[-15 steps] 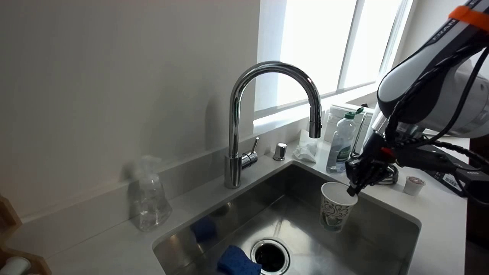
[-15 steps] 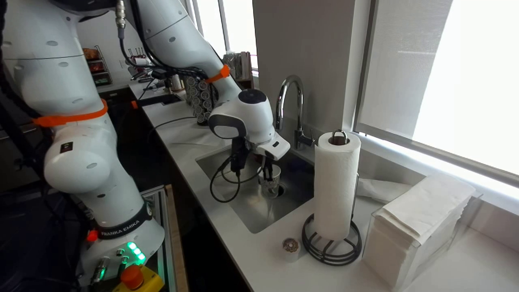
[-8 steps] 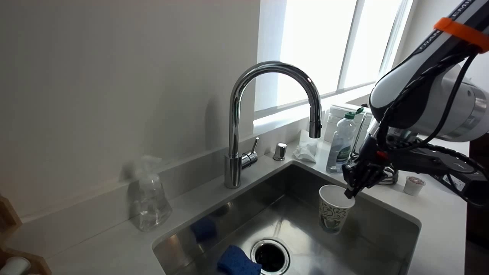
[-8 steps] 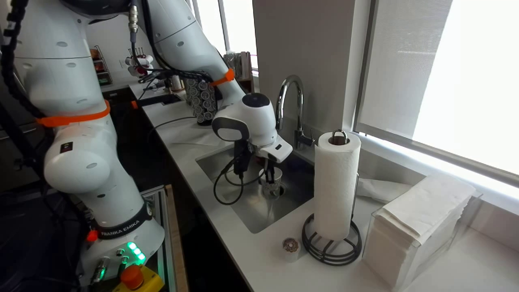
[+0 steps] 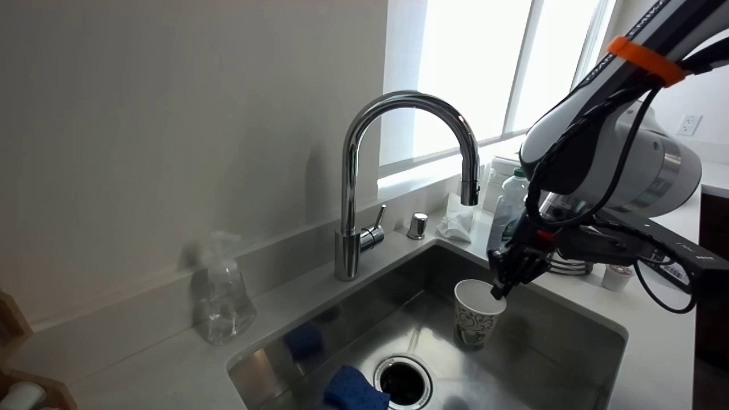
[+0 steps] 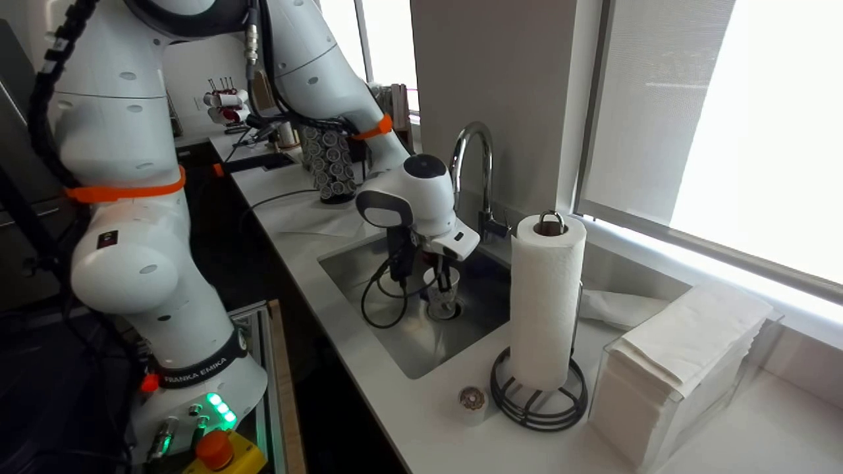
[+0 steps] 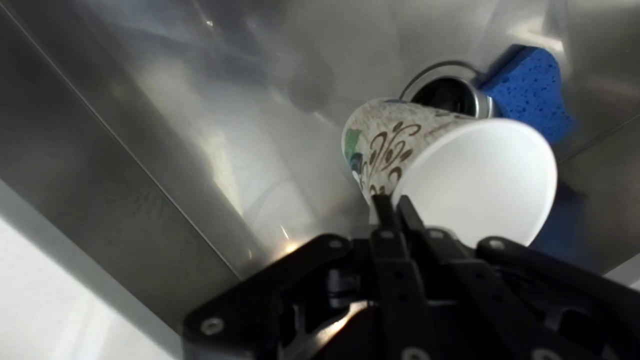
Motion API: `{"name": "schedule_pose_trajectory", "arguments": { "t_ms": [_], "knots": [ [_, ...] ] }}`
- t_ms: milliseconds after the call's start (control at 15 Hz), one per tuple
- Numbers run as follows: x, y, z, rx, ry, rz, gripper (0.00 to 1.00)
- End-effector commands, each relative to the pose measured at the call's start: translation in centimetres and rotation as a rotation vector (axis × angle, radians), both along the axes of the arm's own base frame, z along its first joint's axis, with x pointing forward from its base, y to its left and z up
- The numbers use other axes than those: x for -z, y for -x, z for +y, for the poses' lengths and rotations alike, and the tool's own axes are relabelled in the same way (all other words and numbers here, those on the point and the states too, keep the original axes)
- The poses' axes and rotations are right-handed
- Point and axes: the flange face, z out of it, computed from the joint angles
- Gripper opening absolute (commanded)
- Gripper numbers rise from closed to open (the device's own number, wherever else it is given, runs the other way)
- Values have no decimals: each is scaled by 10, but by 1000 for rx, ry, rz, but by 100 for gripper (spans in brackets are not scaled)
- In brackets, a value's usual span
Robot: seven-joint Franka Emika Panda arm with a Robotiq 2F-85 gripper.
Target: Put the paper cup inside the sink under the tap
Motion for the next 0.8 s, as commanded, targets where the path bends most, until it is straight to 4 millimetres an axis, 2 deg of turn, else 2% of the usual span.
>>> {"name": "schedule_pose_trajectory", "arguments": {
  "t_ms": [0,733],
  "knots": [
    [22,-8,-14,9,6,17,1],
    [63,-23,-40,-23,-25,36,1]
  ]
}}
